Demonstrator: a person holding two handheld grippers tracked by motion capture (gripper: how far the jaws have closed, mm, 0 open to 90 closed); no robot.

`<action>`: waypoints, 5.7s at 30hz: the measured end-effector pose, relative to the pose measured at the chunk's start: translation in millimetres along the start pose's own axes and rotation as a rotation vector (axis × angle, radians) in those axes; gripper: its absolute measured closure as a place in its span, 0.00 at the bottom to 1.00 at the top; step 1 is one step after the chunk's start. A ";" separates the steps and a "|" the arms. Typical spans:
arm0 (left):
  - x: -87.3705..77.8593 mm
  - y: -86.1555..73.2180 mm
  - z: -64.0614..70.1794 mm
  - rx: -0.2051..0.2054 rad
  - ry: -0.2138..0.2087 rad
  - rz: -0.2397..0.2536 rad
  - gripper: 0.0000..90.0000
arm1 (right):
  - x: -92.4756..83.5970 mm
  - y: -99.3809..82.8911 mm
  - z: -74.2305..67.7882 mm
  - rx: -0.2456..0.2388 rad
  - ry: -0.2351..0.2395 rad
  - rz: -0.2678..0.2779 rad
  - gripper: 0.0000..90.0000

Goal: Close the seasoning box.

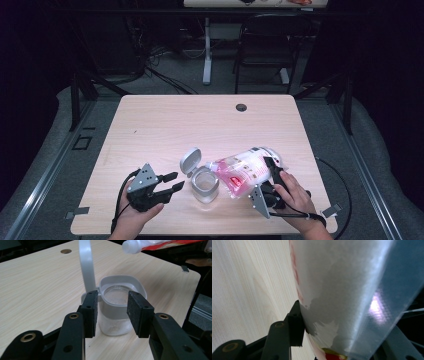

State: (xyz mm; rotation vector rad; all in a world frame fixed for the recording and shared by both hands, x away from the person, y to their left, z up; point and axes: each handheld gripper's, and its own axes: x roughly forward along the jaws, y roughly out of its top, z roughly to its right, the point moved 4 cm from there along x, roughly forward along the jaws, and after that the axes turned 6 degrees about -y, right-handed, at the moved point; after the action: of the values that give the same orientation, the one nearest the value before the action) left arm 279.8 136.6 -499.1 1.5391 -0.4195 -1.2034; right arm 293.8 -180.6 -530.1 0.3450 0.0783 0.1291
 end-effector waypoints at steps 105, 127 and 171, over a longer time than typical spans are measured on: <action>25.2 -5.9 15.9 0.013 -0.063 -0.048 0.67 | 1.6 17.2 4.5 -0.416 -0.090 0.038 0.59; 51.7 12.8 26.4 0.080 -0.054 -0.035 0.66 | 4.5 22.8 9.7 -0.394 -0.068 0.031 0.60; 66.6 19.2 37.0 0.214 -0.017 -0.078 0.71 | 6.8 28.8 6.7 -0.374 -0.007 0.010 0.60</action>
State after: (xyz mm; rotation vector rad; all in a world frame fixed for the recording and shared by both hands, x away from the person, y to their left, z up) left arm 283.0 58.8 -509.5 1.7423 -0.5167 -1.2644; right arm 297.9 -155.0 -514.4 -0.0274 0.0439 0.1495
